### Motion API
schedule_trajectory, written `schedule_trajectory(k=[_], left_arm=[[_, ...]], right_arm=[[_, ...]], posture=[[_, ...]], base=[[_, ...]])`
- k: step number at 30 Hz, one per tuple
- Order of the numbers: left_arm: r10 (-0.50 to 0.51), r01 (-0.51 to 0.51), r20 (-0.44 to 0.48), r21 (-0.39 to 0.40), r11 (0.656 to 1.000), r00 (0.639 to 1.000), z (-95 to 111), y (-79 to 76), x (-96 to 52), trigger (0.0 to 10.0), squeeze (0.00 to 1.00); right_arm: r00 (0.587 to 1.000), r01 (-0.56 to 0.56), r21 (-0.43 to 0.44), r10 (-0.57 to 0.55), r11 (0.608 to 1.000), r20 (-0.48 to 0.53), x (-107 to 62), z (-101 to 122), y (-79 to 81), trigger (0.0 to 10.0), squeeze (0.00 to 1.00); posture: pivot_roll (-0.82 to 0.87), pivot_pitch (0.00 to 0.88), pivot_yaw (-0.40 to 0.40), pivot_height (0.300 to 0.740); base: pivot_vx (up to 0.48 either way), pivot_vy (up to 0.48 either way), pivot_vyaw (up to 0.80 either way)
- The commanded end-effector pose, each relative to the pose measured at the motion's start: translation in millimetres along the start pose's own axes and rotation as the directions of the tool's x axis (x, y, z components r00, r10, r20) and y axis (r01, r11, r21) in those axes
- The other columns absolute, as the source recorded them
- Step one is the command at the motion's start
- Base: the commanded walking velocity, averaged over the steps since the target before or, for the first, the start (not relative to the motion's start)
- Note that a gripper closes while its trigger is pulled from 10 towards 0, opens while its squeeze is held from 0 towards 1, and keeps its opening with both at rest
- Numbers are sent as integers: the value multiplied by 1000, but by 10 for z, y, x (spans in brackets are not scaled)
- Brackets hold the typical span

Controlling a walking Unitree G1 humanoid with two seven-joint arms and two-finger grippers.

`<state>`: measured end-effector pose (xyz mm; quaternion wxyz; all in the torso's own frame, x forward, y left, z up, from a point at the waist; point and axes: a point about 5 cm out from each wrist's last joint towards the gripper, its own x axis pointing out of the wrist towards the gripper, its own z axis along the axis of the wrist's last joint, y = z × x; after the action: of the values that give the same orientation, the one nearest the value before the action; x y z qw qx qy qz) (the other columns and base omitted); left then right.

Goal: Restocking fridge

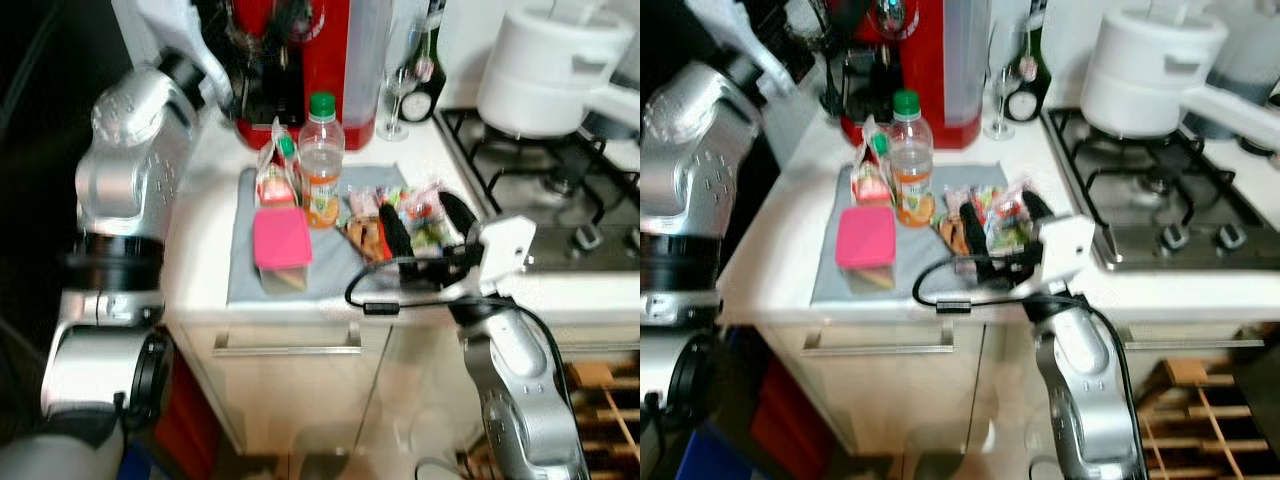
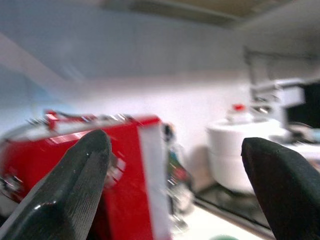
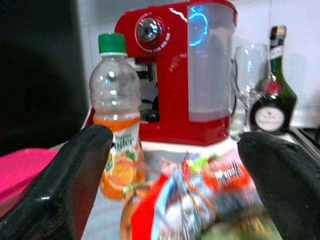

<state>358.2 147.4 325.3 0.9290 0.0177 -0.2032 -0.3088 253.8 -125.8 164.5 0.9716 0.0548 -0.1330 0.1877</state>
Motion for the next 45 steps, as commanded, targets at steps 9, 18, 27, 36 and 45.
schedule_trajectory(k=[9, 18, 27, 36, 45], left_arm=[[-135, 132, -94, -38, 991, 986, -103, -23, -55, 10000, 0], [-120, 107, -113, -118, 987, 986, -265, -43, 45, 10000, 0], [-149, 131, -124, -143, 981, 981, -390, -135, 115, 10000, 0], [-158, 138, -147, -137, 981, 976, -466, -176, 128, 10000, 0], [-167, 134, -179, -184, 974, 970, -610, -251, 119, 10000, 0]], right_arm=[[999, -39, 38, 40, 999, -21, -7, -23, 54, 10000, 0], [999, -49, 40, 50, 998, -21, 17, -25, 80, 10000, 0], [998, -62, 39, 62, 997, -17, 40, -17, 102, 10000, 0], [998, -64, 41, 65, 997, -22, 42, -24, 110, 10000, 0], [997, -66, 43, 67, 997, -26, 33, -29, 116, 10000, 0]], posture=[[-83, 0, 47, 740], [-100, 0, 57, 740], [-100, 0, 65, 740], [-102, 0, 64, 740], [-102, 0, 62, 740]], base=[[0, 0, 0], [0, 0, 0], [0, 0, 0], [0, 0, 0], [0, 0, 0]])
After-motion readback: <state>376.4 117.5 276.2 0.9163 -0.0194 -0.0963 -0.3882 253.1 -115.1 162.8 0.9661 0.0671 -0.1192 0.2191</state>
